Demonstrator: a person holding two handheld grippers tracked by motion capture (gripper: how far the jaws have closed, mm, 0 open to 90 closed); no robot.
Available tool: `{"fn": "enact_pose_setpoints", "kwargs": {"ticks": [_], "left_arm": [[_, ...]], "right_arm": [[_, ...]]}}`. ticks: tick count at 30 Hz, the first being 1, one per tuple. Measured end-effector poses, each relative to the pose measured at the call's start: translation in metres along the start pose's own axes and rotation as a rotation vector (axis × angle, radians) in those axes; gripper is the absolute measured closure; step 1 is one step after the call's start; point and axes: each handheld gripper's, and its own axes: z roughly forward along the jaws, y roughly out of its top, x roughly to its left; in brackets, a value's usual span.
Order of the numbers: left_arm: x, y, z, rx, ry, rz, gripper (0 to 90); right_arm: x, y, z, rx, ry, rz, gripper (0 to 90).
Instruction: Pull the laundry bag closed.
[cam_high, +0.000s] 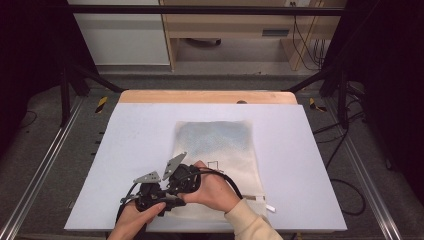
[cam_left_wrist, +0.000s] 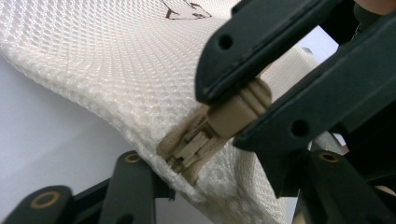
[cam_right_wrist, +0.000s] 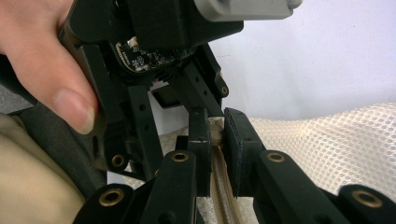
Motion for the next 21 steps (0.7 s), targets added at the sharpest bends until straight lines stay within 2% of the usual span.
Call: {"fn": "enact_pose_setpoints", "kwargs": {"ticks": [21], "left_arm": [[0.0067, -0.0008, 0.0014, 0.015, -0.005, -0.007, 75.5]], "right_arm": [[-0.0016, -0.0018, -0.0013, -0.006, -0.003, -0.003, 82.0]]}}
